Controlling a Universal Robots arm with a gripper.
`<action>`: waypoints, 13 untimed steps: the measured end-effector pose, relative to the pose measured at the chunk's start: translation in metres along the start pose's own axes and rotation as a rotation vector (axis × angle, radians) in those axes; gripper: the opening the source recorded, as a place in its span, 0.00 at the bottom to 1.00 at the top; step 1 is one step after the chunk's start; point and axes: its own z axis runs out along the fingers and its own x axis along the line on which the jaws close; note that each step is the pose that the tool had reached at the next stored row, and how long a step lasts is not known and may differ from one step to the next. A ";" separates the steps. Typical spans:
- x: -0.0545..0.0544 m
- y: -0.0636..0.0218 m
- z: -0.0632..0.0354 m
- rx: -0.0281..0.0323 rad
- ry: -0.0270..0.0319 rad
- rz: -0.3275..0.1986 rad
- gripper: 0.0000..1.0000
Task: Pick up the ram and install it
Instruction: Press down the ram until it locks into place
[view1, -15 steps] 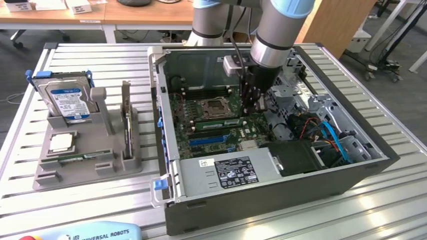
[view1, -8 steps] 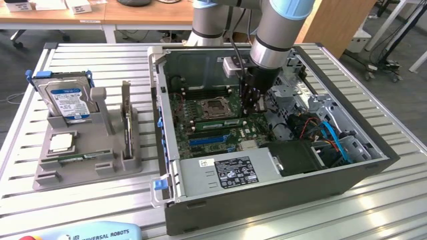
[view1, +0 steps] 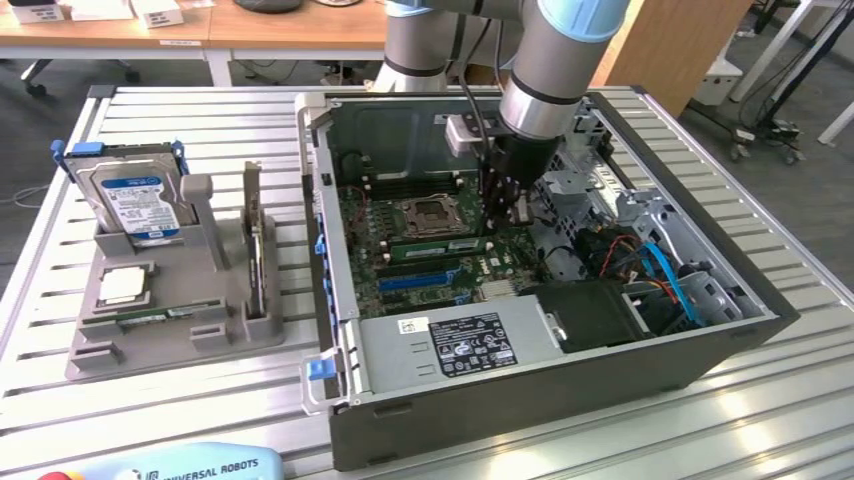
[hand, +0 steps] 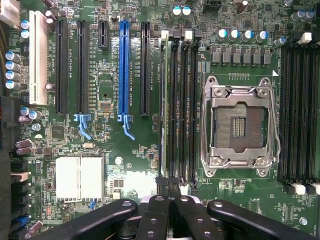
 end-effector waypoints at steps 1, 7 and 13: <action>0.000 0.0000 0.0005 0.0001 0.0000 0.000 0.10; 0.000 0.0000 0.0018 0.0001 0.0003 0.000 0.10; 0.000 0.0009 0.0020 0.0003 0.0000 0.000 0.10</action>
